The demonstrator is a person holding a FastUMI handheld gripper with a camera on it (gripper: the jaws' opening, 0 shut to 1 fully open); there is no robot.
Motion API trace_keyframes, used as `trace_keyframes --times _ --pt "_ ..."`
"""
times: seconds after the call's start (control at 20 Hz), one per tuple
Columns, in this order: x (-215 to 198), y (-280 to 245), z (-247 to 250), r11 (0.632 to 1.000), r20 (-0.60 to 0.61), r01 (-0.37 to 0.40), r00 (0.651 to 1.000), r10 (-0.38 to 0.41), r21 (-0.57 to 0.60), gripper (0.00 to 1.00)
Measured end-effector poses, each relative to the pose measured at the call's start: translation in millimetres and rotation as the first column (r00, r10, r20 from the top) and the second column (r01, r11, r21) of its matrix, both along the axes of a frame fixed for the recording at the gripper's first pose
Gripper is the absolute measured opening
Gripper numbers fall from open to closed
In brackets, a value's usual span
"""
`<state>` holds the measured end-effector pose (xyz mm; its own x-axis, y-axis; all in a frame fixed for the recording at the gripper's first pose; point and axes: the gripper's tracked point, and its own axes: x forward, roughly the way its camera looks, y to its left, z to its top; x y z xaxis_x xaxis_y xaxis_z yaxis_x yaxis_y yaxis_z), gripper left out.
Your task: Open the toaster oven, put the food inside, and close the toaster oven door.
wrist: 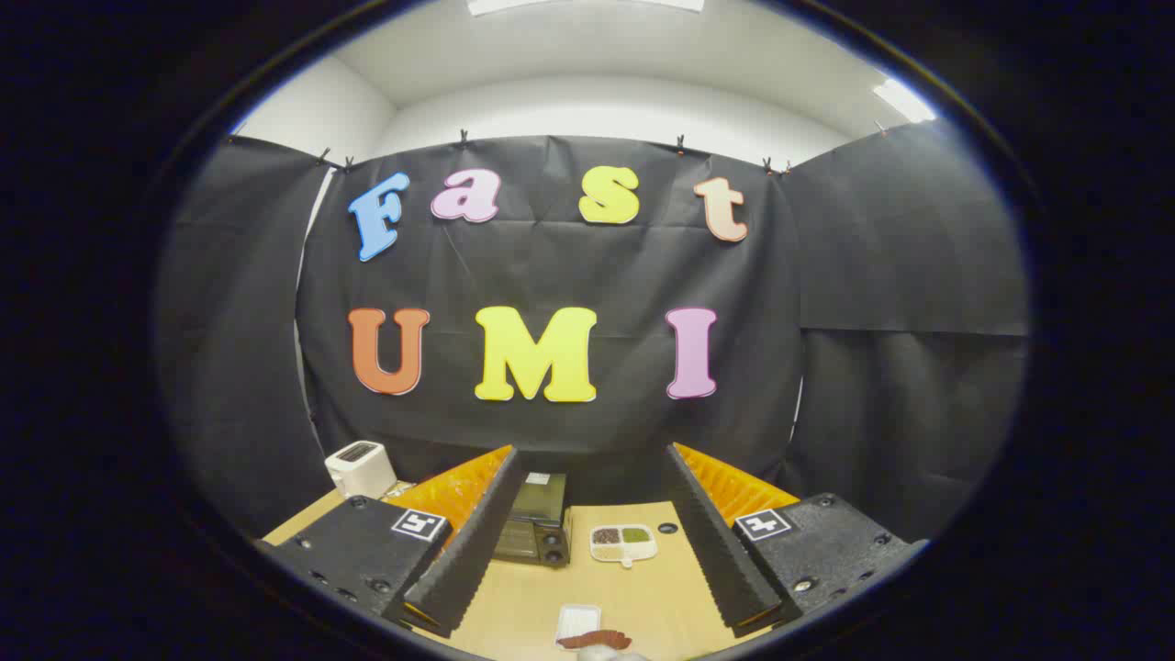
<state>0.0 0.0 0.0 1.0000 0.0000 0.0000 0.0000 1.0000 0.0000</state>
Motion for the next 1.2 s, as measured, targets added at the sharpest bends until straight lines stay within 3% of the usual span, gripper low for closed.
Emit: trace_keyframes --times 0.7,1.0,1.2 --pt "5 -12 -27 0.998 -0.046 0.055 0.997 -0.055 -0.002 0.99" --pt "33 10 -44 0.997 -0.048 0.075 0.996 -0.076 -0.028 0.99" --pt "66 47 -66 0.999 -0.056 0.043 0.997 -0.045 -0.032 1.00"
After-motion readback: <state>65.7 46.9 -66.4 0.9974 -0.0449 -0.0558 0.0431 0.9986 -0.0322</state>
